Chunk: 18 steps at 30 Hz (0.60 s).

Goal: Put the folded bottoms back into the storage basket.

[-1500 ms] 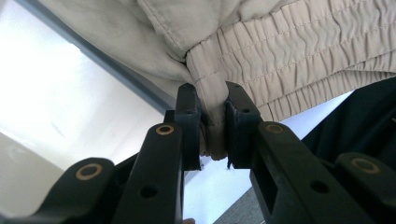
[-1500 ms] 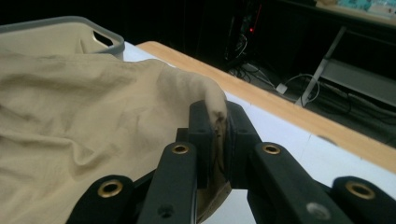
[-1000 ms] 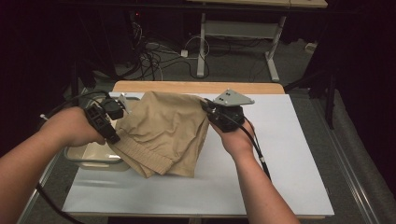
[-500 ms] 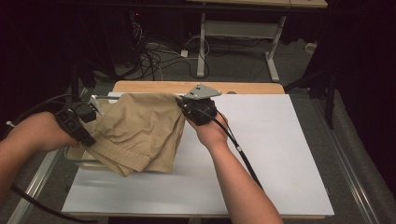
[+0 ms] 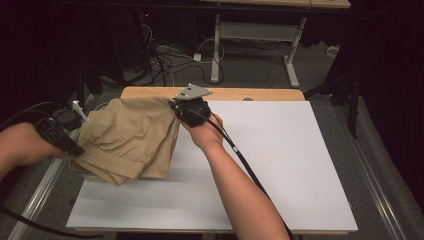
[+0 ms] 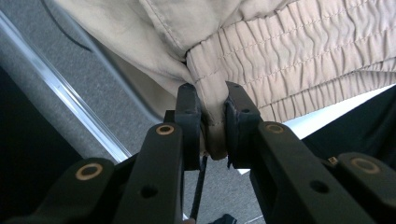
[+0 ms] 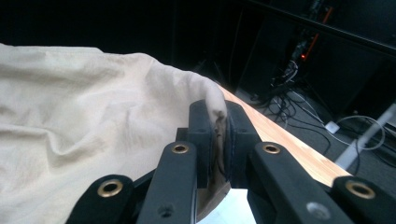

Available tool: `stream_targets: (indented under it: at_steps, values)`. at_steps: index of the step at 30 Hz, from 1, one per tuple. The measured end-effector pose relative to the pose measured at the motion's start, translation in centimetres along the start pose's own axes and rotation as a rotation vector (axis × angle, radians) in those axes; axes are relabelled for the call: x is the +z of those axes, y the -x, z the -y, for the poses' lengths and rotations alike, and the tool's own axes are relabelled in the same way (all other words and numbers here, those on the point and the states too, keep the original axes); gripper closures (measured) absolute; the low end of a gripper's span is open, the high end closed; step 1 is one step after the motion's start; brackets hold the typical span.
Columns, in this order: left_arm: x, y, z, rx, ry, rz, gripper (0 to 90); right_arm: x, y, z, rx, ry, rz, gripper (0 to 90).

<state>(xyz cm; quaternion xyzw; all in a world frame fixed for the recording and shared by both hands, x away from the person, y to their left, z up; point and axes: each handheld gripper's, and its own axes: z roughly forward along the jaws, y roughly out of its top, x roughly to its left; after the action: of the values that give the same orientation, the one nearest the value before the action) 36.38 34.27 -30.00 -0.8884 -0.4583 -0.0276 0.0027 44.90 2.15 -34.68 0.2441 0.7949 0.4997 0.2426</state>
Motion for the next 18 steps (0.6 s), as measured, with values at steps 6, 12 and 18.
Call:
stream_targets:
  at_steps: [6, 12, 18]
  values:
    - [0.1, -1.7, 1.5, -0.039, 0.019, -0.002, 76.6, 2.2, -0.6, -1.3, -0.016, 0.004, -0.017, 84.9]
    - [0.3, -3.6, 3.0, -0.093, 0.046, -0.003, 76.6, 4.9, -1.4, -3.4, -0.039, 0.013, -0.033, 84.9]
    - [1.7, -4.9, 3.7, -0.129, 0.065, -0.006, 76.5, 8.2, -1.4, -3.1, -0.03, -0.022, -0.044, 84.9]
